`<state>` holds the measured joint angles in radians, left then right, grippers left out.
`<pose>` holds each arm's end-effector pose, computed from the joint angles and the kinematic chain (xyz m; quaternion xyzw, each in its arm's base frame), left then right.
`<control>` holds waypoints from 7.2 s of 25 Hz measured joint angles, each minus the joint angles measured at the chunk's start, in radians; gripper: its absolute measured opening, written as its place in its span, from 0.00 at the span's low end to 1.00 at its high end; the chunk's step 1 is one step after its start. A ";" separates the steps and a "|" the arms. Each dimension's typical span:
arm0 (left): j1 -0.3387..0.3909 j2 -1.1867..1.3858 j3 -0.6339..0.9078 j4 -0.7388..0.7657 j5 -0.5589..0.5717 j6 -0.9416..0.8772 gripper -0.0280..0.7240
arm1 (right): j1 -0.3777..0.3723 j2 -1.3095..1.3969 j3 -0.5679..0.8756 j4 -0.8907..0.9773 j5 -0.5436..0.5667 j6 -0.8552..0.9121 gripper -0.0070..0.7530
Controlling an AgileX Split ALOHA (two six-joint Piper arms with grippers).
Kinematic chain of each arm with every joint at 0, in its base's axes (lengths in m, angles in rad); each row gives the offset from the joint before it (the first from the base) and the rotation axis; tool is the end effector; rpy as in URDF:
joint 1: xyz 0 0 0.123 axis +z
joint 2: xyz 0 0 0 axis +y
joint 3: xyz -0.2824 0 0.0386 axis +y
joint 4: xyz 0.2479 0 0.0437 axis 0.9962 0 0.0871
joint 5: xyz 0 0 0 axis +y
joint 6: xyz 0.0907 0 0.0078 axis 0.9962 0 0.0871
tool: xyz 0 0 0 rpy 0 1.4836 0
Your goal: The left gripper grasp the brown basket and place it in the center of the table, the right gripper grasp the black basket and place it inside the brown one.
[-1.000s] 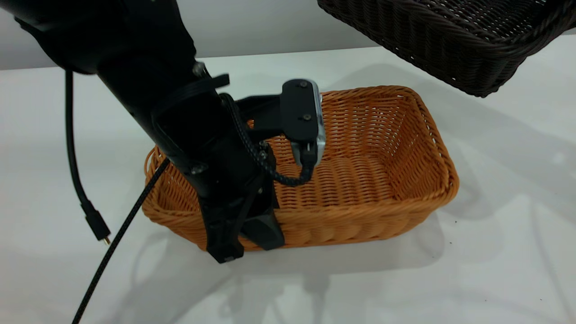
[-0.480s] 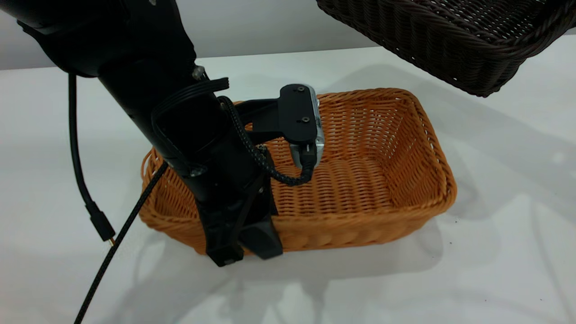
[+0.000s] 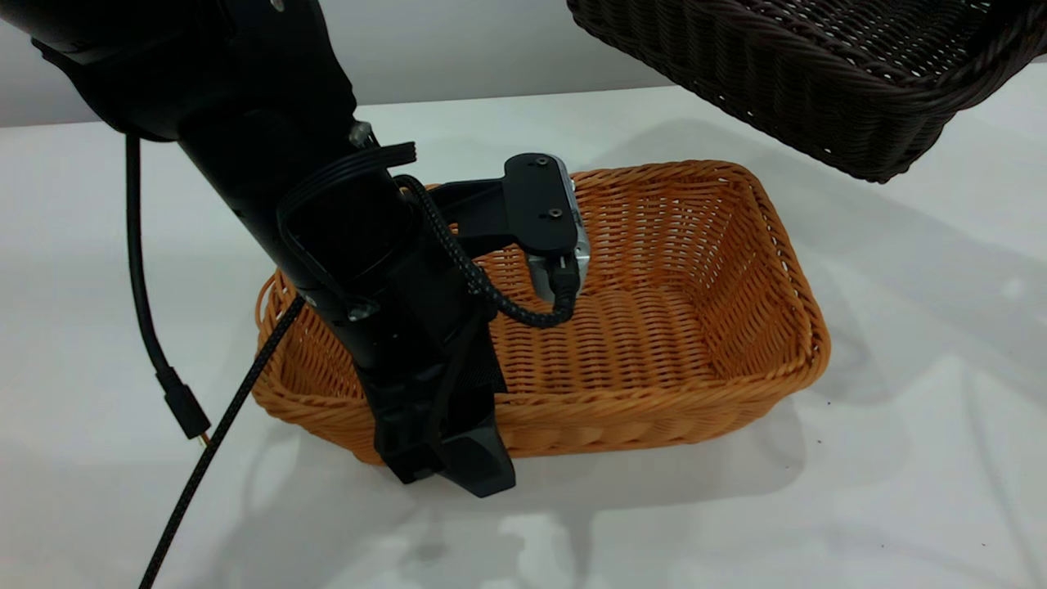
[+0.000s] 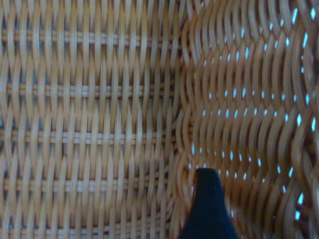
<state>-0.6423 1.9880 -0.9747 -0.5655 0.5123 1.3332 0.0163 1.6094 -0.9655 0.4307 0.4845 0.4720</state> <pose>0.2542 -0.2201 0.0922 0.6713 0.7226 -0.1220 0.1114 0.3216 0.0230 0.2145 0.3654 0.8831 0.2030 0.2129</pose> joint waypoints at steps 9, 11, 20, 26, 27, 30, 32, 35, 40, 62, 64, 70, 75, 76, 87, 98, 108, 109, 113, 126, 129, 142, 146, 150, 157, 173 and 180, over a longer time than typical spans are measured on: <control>0.000 -0.049 0.000 0.004 -0.001 0.001 0.67 | 0.000 0.000 0.000 -0.020 0.003 0.000 0.17; 0.000 -0.072 0.000 0.006 0.003 -0.002 0.67 | 0.000 0.000 0.000 -0.020 0.003 0.000 0.17; 0.000 -0.169 0.000 0.084 0.064 -0.115 0.67 | 0.000 0.000 0.000 -0.019 0.021 0.000 0.17; -0.011 -0.293 0.000 0.084 0.107 -0.135 0.67 | 0.000 0.000 0.000 -0.019 0.022 0.000 0.17; -0.017 -0.319 0.000 0.081 0.113 -0.138 0.67 | 0.000 0.000 0.000 -0.019 0.022 0.000 0.17; -0.045 -0.400 0.000 0.081 0.142 -0.163 0.67 | 0.000 0.000 0.000 -0.013 0.020 0.002 0.17; -0.059 -0.456 0.000 0.090 0.166 -0.196 0.67 | 0.000 0.001 0.000 -0.013 0.020 0.003 0.17; -0.060 -0.533 0.000 0.137 0.184 -0.222 0.67 | 0.000 0.001 0.000 -0.016 0.025 0.004 0.17; -0.060 -0.656 0.000 0.159 0.177 -0.267 0.67 | 0.004 0.001 0.000 -0.020 0.042 0.001 0.17; -0.059 -0.897 0.000 0.155 -0.073 -0.299 0.67 | 0.005 0.001 -0.004 0.051 0.189 -0.255 0.17; -0.059 -0.897 0.000 0.155 -0.073 -0.299 0.67 | 0.005 0.001 -0.022 0.071 0.224 -0.314 0.17; -0.059 -0.897 0.000 0.155 -0.077 -0.298 0.67 | 0.005 0.001 -0.123 0.115 0.366 -0.487 0.17; -0.059 -0.897 0.000 0.155 -0.088 -0.298 0.67 | 0.020 0.002 -0.152 0.107 0.462 -0.592 0.17; -0.059 -0.897 0.000 0.155 -0.091 -0.298 0.67 | 0.034 0.002 -0.151 0.099 0.467 -0.608 0.17; -0.059 -0.897 0.000 0.155 -0.108 -0.298 0.64 | 0.214 0.109 -0.181 0.093 0.447 -0.607 0.17; -0.059 -0.897 0.000 0.153 -0.104 -0.314 0.63 | 0.257 0.261 -0.311 0.099 0.472 -0.601 0.17; -0.059 -0.897 0.000 0.153 -0.105 -0.314 0.63 | 0.257 0.318 -0.310 0.097 0.402 -0.597 0.17; -0.059 -0.897 0.000 0.153 -0.105 -0.314 0.63 | 0.257 0.324 -0.310 0.097 0.401 -0.597 0.17; -0.059 -0.897 0.000 0.153 -0.106 -0.315 0.63 | 0.257 0.346 -0.309 0.097 0.405 -0.597 0.17; -0.059 -0.897 0.000 0.153 -0.105 -0.317 0.63 | 0.251 0.365 -0.309 0.056 0.341 -0.597 0.17; -0.059 -0.897 0.000 0.153 -0.105 -0.317 0.63 | 0.244 0.365 -0.309 0.075 0.365 -0.597 0.17; -0.059 -0.897 0.000 0.153 -0.105 -0.315 0.63 | 0.243 0.380 -0.309 0.048 0.359 -0.597 0.17; -0.059 -0.897 0.000 0.153 -0.106 -0.315 0.63 | 0.243 0.380 -0.308 0.048 0.347 -0.598 0.17; -0.059 -0.897 0.000 0.153 -0.106 -0.315 0.63 | 0.243 0.381 -0.308 0.055 0.346 -0.605 0.24; -0.059 -0.897 0.000 0.153 -0.106 -0.316 0.63 | 0.244 0.381 -0.308 0.058 0.352 -0.609 0.61; -0.059 -0.897 0.000 0.153 -0.106 -0.316 0.63 | 0.243 0.317 -0.479 -0.114 0.544 -0.583 0.73; -0.059 -0.897 0.000 0.153 -0.106 -0.316 0.63 | 0.243 0.206 -0.511 -0.134 0.565 -0.606 0.72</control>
<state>-0.7016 1.0913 -0.9747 -0.4125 0.4066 1.0168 0.2596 1.8158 -1.4760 0.2964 1.0499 -0.1343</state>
